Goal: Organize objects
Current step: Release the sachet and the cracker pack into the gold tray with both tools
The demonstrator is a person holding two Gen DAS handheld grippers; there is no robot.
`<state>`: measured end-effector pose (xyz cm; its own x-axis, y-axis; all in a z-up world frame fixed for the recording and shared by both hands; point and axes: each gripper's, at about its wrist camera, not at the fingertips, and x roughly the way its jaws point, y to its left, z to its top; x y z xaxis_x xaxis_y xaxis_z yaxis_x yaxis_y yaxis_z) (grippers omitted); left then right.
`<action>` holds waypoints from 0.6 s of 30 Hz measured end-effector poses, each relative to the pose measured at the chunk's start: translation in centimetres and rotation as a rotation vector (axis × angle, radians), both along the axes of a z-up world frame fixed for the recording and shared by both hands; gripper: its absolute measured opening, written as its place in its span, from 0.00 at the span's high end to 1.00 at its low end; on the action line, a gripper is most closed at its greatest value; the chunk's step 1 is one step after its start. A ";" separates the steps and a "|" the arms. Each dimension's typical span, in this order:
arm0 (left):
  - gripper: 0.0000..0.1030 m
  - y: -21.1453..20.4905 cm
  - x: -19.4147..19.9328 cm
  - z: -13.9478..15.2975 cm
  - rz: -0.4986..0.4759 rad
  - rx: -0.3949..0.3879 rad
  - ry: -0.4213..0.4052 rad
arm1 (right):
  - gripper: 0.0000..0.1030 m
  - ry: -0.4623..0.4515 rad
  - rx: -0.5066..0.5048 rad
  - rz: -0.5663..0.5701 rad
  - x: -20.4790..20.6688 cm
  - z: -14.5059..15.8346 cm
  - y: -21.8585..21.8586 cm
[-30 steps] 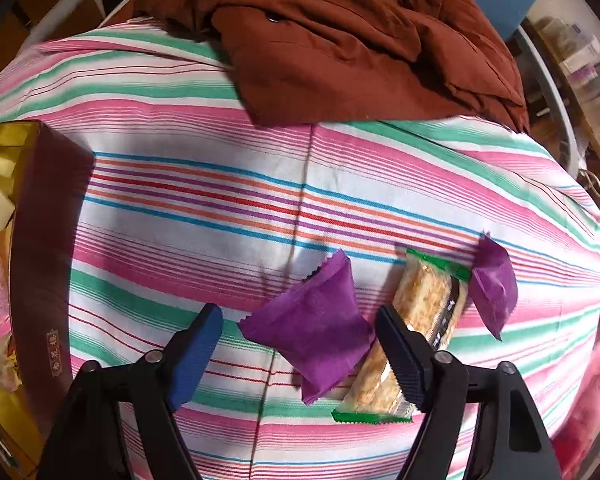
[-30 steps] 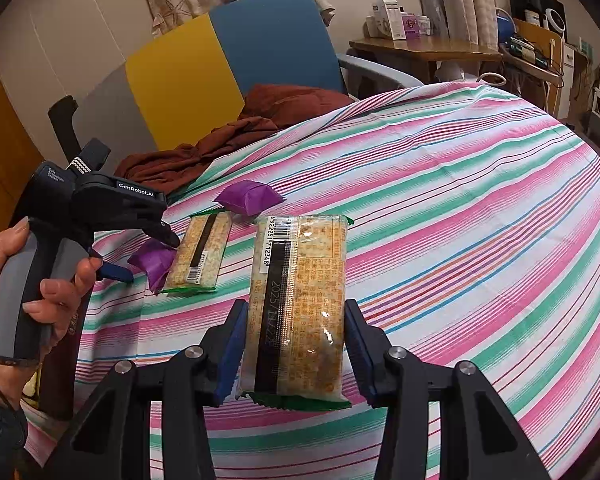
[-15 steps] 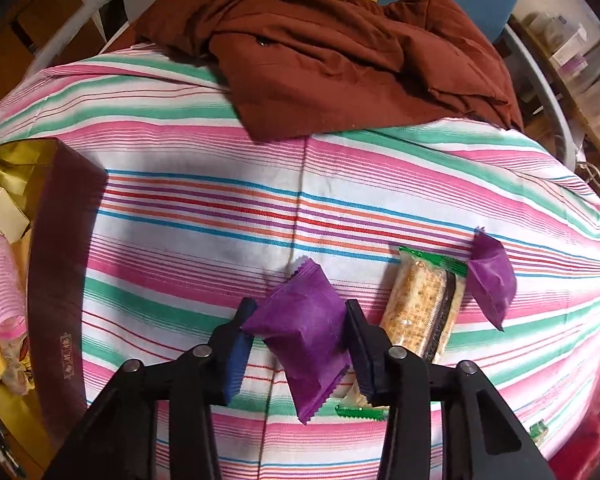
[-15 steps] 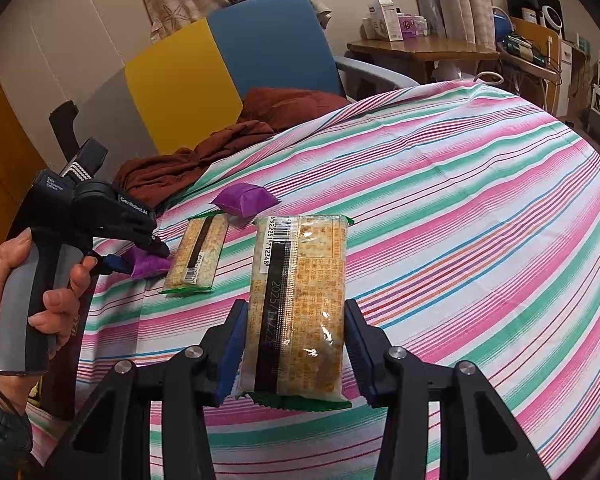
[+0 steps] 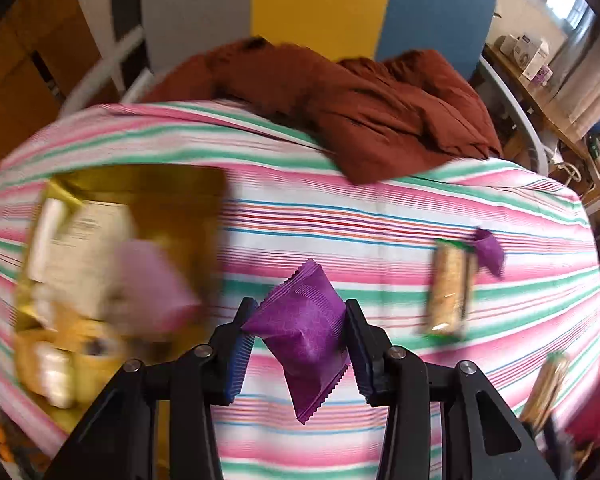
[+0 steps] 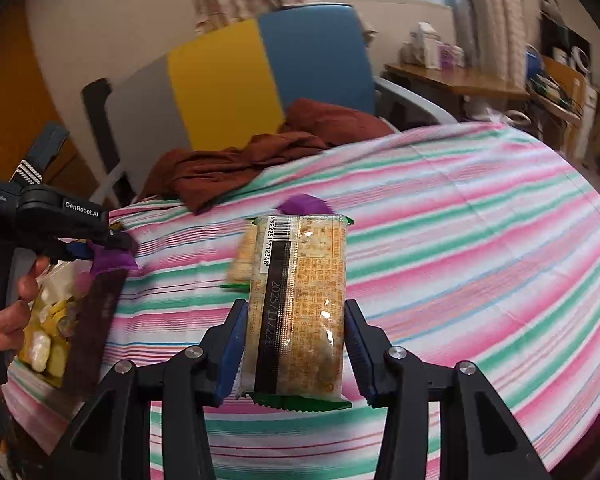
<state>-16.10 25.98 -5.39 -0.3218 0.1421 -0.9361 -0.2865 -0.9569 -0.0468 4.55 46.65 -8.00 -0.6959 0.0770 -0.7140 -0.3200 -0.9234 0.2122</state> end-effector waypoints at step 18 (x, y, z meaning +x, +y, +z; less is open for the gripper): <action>0.29 -19.9 -3.3 -1.8 0.192 -0.322 0.170 | 0.50 -0.040 0.068 0.583 -14.2 2.2 -25.2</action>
<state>-19.38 6.05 -7.24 -0.4676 -0.2271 -0.8543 -0.0790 -0.9518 0.2963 -9.63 21.40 -5.84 -0.6095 -0.2637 -0.7476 0.2377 -0.9604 0.1450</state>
